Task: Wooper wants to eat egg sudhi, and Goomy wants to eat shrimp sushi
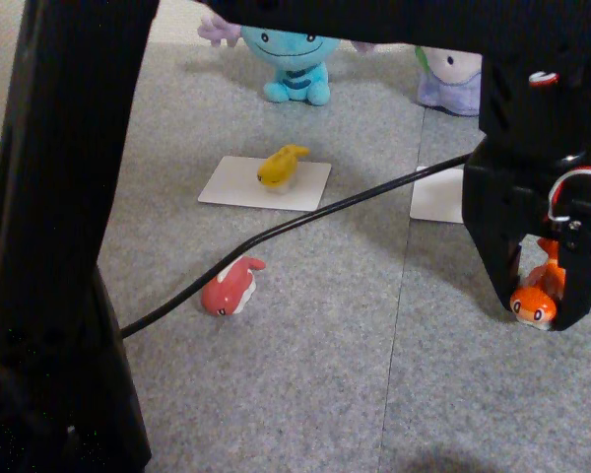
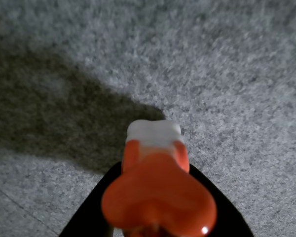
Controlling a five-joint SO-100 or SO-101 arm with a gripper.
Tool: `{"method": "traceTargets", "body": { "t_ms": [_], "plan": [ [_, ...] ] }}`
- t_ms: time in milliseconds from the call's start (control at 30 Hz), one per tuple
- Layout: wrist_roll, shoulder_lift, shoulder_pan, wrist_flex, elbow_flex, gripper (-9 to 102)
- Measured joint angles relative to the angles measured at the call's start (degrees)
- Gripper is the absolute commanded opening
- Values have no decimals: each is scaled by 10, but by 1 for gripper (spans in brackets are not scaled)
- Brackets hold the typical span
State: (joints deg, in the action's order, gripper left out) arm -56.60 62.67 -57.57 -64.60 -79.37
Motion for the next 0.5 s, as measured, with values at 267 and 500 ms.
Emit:
{"method": "traceTargets", "body": {
  "t_ms": [267, 500],
  "plan": [
    [-54, 90, 98, -21, 0, 3],
    [-83, 131, 217, -14, 54, 3]
  ]
}}
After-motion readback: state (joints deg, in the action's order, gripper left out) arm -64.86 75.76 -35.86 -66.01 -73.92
